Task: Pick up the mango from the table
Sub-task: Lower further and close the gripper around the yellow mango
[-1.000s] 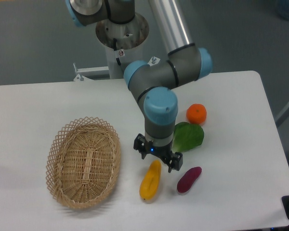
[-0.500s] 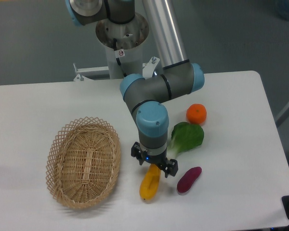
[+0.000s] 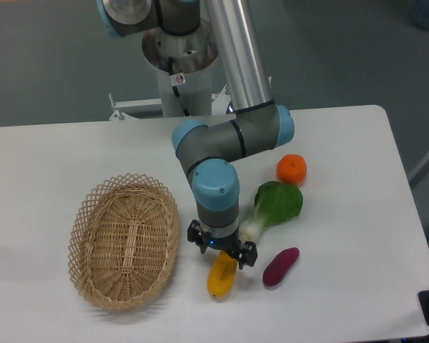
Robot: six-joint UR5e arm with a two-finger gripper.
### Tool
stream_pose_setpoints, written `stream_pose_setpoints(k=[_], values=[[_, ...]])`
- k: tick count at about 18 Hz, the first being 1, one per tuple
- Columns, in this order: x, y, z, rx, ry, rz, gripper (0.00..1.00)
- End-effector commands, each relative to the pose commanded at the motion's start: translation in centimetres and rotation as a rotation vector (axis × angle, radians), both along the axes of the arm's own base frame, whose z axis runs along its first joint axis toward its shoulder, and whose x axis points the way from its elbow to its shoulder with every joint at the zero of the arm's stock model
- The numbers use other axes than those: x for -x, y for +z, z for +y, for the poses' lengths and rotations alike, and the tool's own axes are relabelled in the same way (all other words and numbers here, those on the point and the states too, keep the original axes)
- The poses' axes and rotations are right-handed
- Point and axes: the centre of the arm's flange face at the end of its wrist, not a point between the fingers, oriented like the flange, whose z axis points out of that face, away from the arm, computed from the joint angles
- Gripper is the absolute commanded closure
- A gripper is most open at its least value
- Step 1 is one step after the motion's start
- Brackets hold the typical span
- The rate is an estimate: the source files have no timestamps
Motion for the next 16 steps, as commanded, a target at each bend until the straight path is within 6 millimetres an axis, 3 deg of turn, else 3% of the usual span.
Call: stream_pose_setpoints(k=[3,8,16], values=[[-0.1,-0.3,0.2,0.000,0.000,0.029,0.08],[0.0,0.0,0.2,-0.008,-0.003,0.037,0.38],[0.0,1.8,0.4,-0.030,-0.015,0.054,0.48]])
